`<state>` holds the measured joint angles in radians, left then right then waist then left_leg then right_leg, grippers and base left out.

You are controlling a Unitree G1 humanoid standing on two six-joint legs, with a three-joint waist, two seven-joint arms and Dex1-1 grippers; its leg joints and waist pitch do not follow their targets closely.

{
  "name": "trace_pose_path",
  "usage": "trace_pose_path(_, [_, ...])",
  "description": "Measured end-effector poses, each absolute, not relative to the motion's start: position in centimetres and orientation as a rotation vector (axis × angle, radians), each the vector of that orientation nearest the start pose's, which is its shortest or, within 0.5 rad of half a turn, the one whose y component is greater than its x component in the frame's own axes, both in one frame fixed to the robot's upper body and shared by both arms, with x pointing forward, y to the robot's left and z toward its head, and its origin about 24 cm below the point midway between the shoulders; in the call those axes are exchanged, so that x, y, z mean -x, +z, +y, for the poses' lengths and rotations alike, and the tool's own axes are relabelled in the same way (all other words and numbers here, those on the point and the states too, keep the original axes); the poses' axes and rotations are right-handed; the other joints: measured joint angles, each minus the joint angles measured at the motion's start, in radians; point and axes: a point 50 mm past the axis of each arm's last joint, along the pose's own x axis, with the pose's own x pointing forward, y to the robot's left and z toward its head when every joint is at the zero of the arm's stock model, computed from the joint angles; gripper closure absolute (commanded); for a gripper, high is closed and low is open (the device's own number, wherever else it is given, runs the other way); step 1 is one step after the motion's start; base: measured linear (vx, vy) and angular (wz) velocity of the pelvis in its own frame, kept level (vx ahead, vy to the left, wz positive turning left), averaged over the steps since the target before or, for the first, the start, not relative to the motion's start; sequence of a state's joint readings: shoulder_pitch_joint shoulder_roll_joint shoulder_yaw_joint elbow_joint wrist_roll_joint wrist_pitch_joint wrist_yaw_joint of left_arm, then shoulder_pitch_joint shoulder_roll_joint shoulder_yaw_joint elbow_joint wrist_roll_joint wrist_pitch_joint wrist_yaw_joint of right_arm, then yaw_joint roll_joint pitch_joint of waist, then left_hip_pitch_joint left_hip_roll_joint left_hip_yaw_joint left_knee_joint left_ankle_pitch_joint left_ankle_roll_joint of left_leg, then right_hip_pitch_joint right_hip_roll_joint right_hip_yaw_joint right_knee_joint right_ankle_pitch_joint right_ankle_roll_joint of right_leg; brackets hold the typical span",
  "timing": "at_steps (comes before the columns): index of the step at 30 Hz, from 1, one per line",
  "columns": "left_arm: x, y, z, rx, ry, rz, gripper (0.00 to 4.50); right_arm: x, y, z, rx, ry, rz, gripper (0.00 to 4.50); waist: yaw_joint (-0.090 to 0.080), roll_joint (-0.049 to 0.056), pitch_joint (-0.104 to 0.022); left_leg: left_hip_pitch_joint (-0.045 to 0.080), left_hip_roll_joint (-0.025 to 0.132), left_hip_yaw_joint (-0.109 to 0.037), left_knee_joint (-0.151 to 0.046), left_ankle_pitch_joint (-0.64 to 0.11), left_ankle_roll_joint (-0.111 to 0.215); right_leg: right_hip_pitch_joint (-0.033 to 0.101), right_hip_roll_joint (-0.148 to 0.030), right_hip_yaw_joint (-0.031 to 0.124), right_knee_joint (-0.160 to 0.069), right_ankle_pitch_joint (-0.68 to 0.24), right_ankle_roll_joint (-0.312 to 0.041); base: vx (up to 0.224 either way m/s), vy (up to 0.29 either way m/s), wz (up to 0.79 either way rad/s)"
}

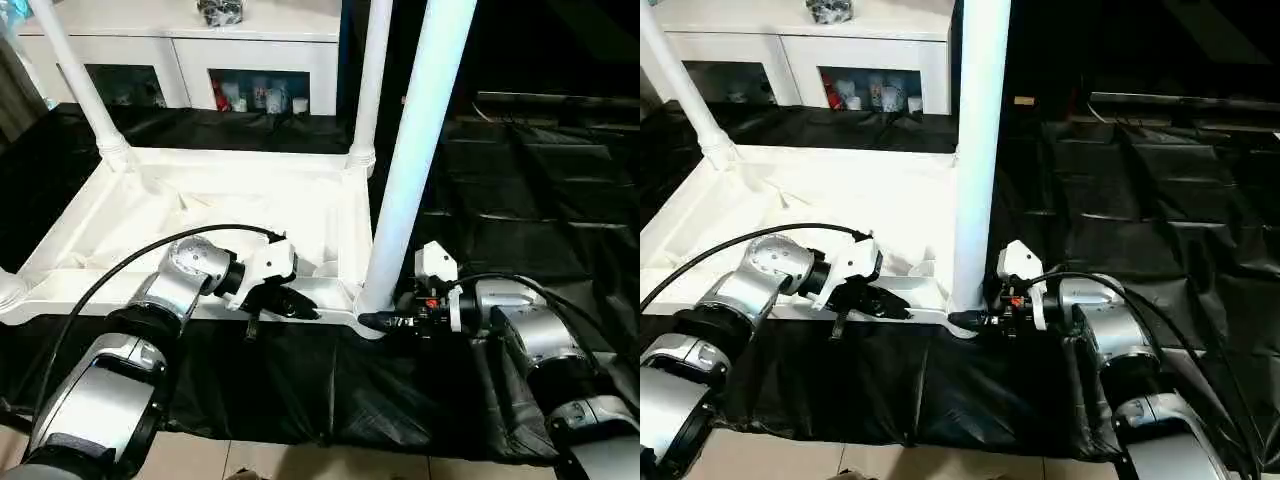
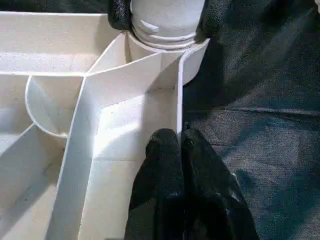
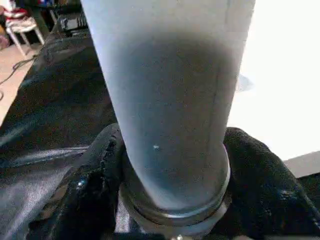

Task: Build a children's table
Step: Rotate leg to tighten

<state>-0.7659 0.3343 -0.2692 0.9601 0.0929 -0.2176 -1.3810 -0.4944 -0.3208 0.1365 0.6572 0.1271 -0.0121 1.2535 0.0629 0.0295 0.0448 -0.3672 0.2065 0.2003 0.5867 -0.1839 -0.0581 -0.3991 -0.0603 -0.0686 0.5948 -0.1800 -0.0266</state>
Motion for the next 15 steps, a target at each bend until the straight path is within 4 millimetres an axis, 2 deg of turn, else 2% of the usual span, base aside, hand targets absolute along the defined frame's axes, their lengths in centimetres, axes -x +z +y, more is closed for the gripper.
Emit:
trace_pose_path(5, [-33.9,5.2,12.7,-0.478,-1.355,0.413,4.5,-30.8,2.7,-14.3,0.061,1.026,0.256,1.85,-0.007,-0.001,0.0,0.002,-0.001,0.0,0.001,0.0,0.0,0.001,0.0,0.001,0.0,-0.002,0.004,0.0,0.0,0.0])
trace_pose_path(10, [-34.7,4.7,9.8,-0.425,-1.19,0.401,4.5,-32.2,2.0,-13.7,0.0,0.667,0.219,1.86,-0.024,-0.001,0.0,0.003,-0.004,0.0,0.001,0.0,0.0,0.002,-0.004,0.001,-0.004,-0.003,0.005,0.0,0.0,0.0])
trace_pose_path(15, [-34.9,4.4,7.7,-0.398,-1.11,0.374,4.5,-33.4,2.1,-13.1,-0.019,0.447,0.216,1.86,-0.034,-0.001,0.0,0.002,-0.005,-0.001,0.001,0.0,0.0,0.003,-0.005,0.0,-0.012,-0.003,0.005,0.0,0.0,0.0])
